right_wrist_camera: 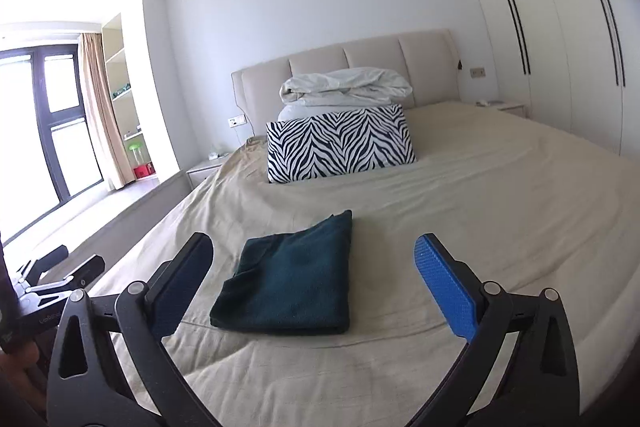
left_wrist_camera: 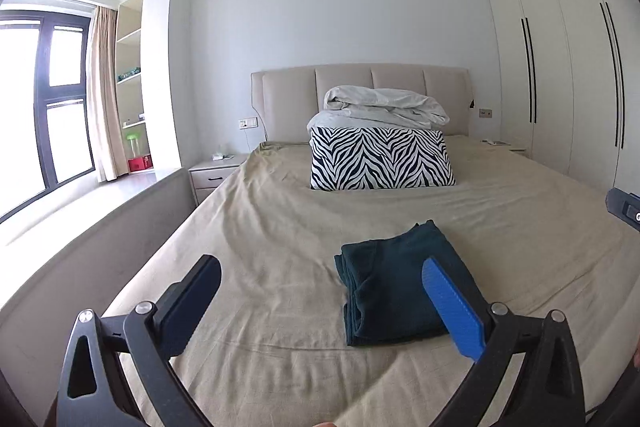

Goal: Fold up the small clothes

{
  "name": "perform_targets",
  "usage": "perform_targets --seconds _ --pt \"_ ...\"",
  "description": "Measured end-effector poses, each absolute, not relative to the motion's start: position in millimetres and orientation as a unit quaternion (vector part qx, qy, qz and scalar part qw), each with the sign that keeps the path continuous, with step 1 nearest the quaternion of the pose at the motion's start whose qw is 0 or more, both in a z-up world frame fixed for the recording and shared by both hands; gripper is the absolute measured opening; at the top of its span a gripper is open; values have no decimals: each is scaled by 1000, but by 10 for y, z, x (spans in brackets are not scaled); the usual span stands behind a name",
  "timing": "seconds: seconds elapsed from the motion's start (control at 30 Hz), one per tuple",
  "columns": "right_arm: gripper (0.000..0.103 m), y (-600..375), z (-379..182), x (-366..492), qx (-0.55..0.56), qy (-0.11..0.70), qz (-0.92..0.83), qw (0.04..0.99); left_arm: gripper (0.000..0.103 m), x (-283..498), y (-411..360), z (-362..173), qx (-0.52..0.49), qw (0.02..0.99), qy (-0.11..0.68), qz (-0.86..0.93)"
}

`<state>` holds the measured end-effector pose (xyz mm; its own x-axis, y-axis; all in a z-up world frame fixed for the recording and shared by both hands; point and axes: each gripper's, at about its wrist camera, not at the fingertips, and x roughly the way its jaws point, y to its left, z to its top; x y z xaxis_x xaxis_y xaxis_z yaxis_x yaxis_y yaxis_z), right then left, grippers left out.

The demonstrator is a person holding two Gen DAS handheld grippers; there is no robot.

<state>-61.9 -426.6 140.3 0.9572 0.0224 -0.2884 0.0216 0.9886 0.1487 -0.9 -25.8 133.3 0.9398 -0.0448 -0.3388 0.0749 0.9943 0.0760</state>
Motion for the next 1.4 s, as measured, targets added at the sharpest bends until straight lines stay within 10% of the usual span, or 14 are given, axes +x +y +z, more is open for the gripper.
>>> perform_targets --seconds 1.4 --pt "103 -3760 417 -364 32 318 -40 947 103 408 -220 272 9 942 335 -11"
